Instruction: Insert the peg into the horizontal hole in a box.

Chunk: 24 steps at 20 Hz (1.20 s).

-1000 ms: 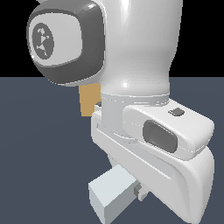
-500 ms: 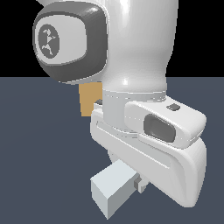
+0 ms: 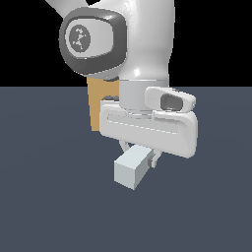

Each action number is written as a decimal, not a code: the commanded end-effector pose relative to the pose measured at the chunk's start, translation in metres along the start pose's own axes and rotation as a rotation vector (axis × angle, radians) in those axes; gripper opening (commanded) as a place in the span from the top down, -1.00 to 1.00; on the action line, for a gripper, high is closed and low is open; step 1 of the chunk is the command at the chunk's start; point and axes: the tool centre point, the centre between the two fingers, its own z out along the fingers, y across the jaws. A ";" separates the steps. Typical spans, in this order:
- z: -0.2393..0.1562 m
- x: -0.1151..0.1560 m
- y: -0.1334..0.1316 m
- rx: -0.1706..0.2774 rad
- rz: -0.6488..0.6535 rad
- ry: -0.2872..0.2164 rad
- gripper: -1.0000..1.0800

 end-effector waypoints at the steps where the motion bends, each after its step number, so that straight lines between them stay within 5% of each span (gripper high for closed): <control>1: -0.011 0.021 -0.016 -0.005 -0.104 0.002 1.00; 12: -0.037 0.066 -0.083 -0.005 -0.428 0.002 1.00; 24: -0.041 0.069 -0.092 -0.006 -0.467 0.003 1.00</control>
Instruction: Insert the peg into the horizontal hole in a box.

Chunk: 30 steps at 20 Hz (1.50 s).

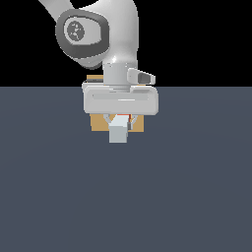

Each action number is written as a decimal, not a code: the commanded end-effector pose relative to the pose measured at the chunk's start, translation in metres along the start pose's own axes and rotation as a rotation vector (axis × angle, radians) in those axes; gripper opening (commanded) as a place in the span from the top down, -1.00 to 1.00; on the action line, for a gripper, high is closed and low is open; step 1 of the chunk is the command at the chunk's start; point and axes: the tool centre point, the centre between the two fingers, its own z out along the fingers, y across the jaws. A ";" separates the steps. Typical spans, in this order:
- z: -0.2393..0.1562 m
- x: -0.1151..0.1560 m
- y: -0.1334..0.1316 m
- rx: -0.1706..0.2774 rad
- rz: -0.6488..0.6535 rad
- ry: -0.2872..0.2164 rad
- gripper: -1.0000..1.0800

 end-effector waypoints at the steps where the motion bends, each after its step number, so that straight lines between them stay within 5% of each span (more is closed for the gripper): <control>1: -0.005 0.000 0.003 -0.009 -0.001 0.001 1.00; 11: -0.003 0.013 0.001 -0.005 -0.001 0.001 1.00; 23: -0.005 0.105 0.000 -0.008 -0.001 0.001 1.00; 30: -0.005 0.129 0.002 -0.009 -0.001 0.002 1.00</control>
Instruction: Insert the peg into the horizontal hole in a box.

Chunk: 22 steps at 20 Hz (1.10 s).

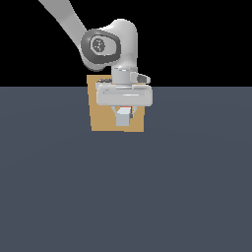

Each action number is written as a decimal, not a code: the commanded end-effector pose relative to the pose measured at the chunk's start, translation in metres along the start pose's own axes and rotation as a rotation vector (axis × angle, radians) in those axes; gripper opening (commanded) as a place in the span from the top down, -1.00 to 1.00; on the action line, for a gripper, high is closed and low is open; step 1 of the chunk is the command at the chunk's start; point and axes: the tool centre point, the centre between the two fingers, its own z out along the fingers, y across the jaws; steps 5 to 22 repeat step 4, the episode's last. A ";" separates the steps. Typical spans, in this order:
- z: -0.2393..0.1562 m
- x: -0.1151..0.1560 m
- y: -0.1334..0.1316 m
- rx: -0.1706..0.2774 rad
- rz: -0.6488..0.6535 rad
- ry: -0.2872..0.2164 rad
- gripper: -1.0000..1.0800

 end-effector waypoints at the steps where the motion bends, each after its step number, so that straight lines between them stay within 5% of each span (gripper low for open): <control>1: -0.003 0.010 0.002 -0.007 -0.005 0.006 1.00; 22: -0.003 0.008 0.002 -0.007 -0.005 0.006 1.00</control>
